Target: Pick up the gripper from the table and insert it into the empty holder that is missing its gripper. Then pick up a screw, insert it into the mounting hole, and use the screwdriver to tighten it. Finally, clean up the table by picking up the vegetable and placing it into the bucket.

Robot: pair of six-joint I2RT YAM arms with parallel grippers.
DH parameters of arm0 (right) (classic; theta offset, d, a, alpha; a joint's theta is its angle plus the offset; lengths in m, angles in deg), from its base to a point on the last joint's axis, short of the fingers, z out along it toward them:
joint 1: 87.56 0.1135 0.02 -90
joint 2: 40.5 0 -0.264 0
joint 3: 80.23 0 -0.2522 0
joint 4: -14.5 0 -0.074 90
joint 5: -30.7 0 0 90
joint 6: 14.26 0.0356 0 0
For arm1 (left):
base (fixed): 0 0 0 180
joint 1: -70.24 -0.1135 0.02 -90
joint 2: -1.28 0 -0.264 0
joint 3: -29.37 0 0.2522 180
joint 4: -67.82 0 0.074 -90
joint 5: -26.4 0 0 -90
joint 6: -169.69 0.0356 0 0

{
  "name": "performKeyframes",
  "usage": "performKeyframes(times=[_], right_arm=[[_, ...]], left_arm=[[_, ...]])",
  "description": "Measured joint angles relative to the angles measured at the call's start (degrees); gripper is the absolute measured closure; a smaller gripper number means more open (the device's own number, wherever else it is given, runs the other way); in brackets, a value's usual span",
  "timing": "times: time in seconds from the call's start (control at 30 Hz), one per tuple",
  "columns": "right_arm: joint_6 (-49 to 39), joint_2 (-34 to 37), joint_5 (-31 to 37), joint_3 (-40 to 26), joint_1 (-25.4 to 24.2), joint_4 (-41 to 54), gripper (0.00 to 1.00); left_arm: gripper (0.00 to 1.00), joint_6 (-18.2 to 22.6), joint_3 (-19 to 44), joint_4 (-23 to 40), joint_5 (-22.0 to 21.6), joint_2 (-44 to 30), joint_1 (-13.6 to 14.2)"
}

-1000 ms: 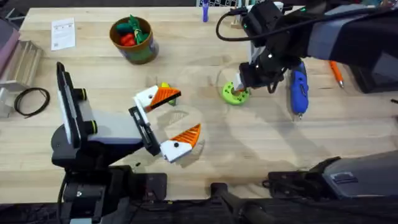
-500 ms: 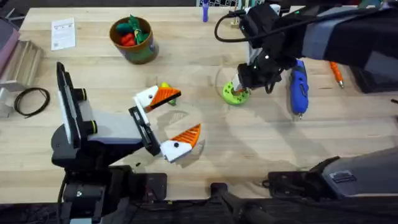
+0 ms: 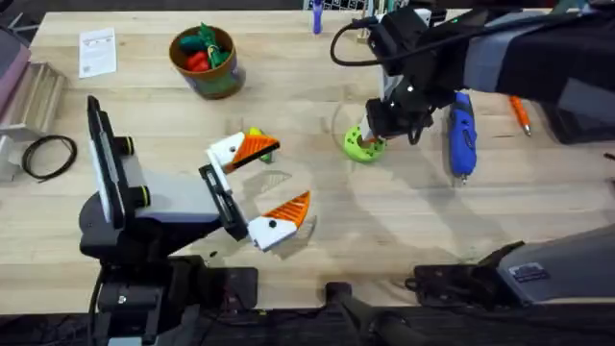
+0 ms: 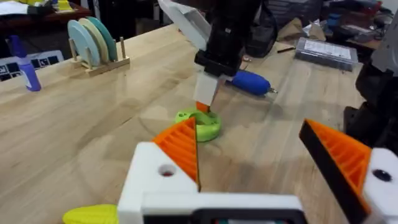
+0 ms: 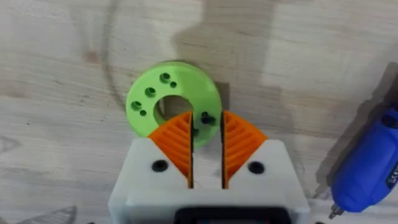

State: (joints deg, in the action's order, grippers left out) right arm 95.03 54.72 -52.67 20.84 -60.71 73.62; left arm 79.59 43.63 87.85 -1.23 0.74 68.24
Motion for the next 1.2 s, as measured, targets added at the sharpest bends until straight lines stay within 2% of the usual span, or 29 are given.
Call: performKeyframes(times=[0.13, 0.4, 0.63, 1.2], right_arm=[[0.0, 0.3, 0.0, 0.0, 0.0, -0.2, 0.804], [0.0, 1.2, 0.0, 0.0, 0.0, -0.2, 0.818], [0.2, 1.2, 0.0, 0.0, 0.0, -0.2, 0.99], [0.2, 1.2, 0.0, 0.0, 0.4, -0.4, 0.995]], left_arm=[[0.015, 0.0, 0.0, 0.0, 0.0, 0.0, 0.0], [0.015, 0.0, 0.0, 0.0, 0.0, 0.0, 0.0], [0.015, 0.0, 0.0, 0.0, 0.0, 0.0, 0.0], [0.015, 0.0, 0.0, 0.0, 0.0, 0.0, 0.0]])
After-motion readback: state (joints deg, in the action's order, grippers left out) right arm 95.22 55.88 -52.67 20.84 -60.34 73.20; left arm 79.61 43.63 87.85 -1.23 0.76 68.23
